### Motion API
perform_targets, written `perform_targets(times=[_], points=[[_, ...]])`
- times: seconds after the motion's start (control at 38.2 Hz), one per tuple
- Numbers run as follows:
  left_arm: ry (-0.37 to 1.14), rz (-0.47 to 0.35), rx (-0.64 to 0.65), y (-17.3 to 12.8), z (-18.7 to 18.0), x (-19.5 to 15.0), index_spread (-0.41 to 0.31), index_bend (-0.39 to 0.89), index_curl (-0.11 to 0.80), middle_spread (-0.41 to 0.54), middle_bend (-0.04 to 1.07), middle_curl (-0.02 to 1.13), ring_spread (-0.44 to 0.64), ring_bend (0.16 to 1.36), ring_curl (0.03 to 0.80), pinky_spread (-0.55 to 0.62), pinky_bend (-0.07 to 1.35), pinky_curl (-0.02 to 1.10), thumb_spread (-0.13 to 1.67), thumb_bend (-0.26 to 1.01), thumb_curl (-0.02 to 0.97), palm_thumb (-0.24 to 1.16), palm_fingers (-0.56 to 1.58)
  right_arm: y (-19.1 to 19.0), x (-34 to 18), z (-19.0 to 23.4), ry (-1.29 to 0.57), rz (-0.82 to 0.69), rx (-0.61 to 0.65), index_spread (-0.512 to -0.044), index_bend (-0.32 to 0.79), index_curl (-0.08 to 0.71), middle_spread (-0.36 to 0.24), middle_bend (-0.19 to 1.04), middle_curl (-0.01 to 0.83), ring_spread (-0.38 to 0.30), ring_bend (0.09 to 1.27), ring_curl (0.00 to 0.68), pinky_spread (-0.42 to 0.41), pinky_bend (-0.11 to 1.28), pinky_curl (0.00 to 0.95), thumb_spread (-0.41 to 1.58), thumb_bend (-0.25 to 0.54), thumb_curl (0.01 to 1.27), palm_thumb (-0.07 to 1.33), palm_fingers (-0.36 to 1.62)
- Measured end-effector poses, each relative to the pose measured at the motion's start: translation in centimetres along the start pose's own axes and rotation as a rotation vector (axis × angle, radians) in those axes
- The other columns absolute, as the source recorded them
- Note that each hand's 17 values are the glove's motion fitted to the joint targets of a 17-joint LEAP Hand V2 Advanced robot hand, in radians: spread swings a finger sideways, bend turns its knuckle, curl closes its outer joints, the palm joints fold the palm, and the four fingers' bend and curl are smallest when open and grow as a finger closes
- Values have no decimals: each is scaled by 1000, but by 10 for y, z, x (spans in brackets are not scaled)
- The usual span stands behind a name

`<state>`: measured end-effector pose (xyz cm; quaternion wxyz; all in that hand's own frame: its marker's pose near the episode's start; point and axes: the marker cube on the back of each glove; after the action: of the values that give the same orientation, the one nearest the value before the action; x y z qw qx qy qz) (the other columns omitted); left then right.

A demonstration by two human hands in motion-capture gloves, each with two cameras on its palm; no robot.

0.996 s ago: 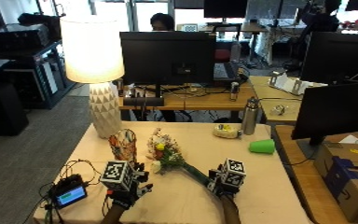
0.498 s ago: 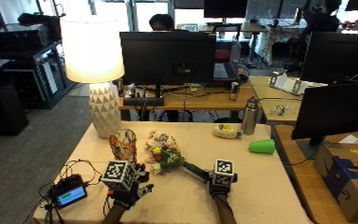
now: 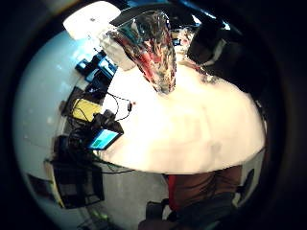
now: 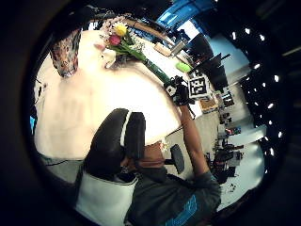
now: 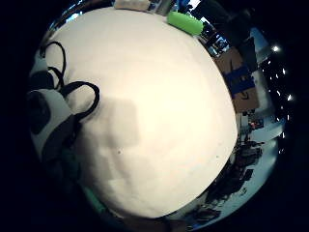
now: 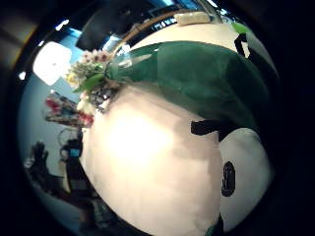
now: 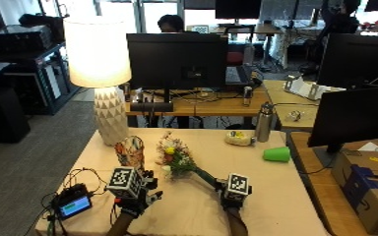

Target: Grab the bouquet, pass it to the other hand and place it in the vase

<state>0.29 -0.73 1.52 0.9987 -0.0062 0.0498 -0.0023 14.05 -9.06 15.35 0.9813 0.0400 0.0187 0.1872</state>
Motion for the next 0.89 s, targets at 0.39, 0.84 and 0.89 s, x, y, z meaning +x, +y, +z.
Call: perform_targets(times=[0.39, 0.84, 0.89], points=[[593, 82, 20, -24, -51, 53, -101, 121, 266, -7, 184, 357, 153, 548, 308, 249, 414, 386, 1061, -18, 307, 273, 490, 12, -14, -75, -525, 42, 184, -251, 192, 414, -171, 690, 566, -197, 928, 537, -302, 694, 463, 613, -28, 631, 946, 1378], [1383, 97, -130, -80, -56, 118, -66, 117, 259, -25, 181, 362, 144, 546, 309, 201, 446, 399, 989, -7, 357, 450, 518, 50, -71, -121, -1113, -184, 256, -253, 181, 465, -172, 713, 583, -195, 952, 547, -301, 716, 474, 606, -29, 666, 946, 1353], [1468, 114, -177, -90, -50, 125, -54, 101, 254, -26, 180, 362, 135, 557, 312, 197, 456, 401, 976, -4, 364, 484, 511, 55, -83, -129, -1215, -246, 258, -255, 181, 468, -172, 714, 584, -195, 953, 548, -306, 717, 475, 606, -29, 669, 945, 1352]])
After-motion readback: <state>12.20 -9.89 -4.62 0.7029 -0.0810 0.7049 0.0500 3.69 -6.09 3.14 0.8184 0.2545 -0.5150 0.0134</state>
